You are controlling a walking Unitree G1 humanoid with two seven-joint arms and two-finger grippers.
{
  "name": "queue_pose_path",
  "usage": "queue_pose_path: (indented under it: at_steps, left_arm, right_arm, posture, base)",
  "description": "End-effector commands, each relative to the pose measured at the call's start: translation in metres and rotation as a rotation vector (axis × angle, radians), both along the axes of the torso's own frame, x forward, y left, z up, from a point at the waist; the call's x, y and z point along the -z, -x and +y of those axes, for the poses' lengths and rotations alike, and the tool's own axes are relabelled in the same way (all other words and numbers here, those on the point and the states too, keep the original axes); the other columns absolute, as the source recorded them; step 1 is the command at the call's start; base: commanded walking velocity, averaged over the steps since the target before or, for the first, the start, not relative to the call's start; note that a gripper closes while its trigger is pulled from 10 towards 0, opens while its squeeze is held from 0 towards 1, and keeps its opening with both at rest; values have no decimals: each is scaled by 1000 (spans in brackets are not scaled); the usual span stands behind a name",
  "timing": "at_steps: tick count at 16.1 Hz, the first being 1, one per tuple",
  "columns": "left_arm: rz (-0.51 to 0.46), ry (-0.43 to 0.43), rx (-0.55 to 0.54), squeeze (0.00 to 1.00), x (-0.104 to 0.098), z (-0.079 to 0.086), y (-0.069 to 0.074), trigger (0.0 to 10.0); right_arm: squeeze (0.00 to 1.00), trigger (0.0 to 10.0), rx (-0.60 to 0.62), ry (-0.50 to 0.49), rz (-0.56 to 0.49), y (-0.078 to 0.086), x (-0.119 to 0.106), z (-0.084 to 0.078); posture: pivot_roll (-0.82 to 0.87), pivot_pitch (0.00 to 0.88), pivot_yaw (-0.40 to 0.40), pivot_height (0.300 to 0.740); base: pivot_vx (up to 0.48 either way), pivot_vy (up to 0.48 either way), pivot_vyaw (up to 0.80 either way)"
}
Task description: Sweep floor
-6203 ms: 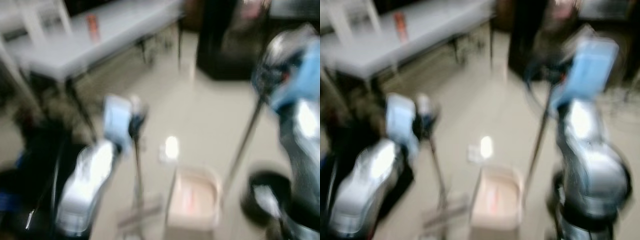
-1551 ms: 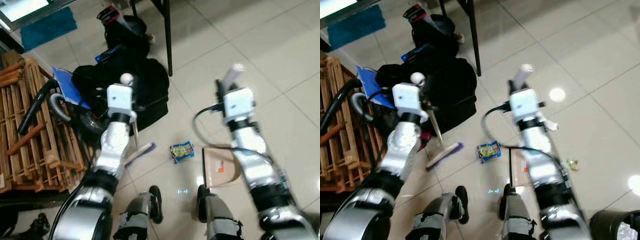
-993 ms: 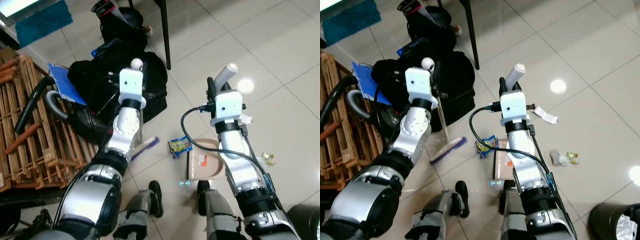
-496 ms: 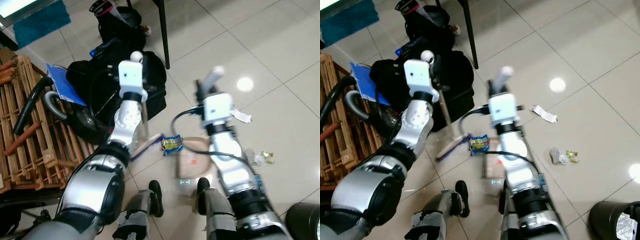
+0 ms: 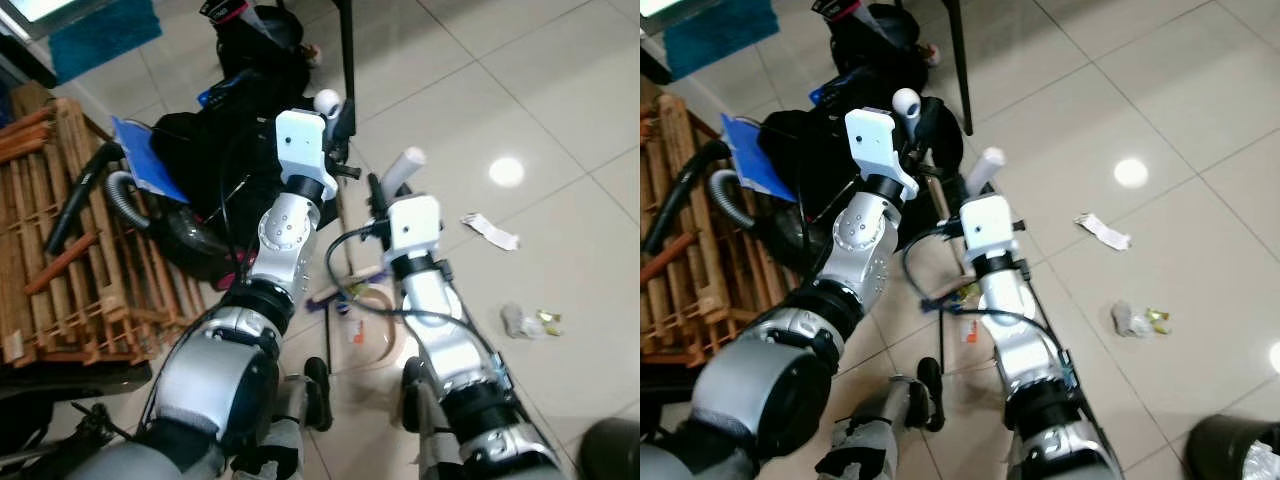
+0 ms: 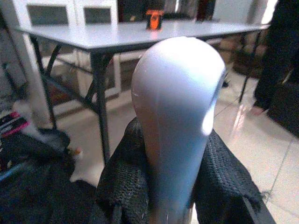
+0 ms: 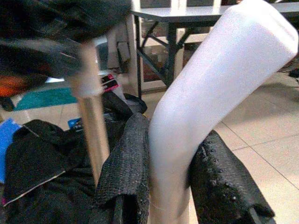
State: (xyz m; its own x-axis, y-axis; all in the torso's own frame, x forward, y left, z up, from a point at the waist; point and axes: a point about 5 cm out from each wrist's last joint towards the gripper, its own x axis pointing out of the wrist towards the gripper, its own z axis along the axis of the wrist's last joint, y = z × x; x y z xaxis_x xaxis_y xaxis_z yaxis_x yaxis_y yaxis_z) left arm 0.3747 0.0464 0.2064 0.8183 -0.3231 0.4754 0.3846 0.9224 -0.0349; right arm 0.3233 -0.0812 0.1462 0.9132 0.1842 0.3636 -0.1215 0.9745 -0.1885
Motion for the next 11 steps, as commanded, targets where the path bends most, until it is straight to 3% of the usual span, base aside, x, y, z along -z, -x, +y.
queue_pose_path:
  at_steps: [1, 5, 11]
  left_arm:
    - [-12, 50, 30, 0, 2, 0, 5, 10000]
    - [-51, 50, -21, 0, 2, 17, 11, 10000]
    - [-71, 2, 40, 0, 1, 26, 35, 10000]
  right_arm:
    - [0, 10000, 43, 7, 76, -1, 15, -7]
    - [0, 10000, 179, -11, 122, -10, 22, -35]
    - [0, 10000, 259, 6, 135, -16, 26, -58]
  posture:
    - [117, 353, 204, 740]
    - [161, 355, 206, 740]
    - [176, 348, 208, 740]
  base:
    - [0, 0, 0]
    - [0, 0, 0]
    - [0, 0, 0]
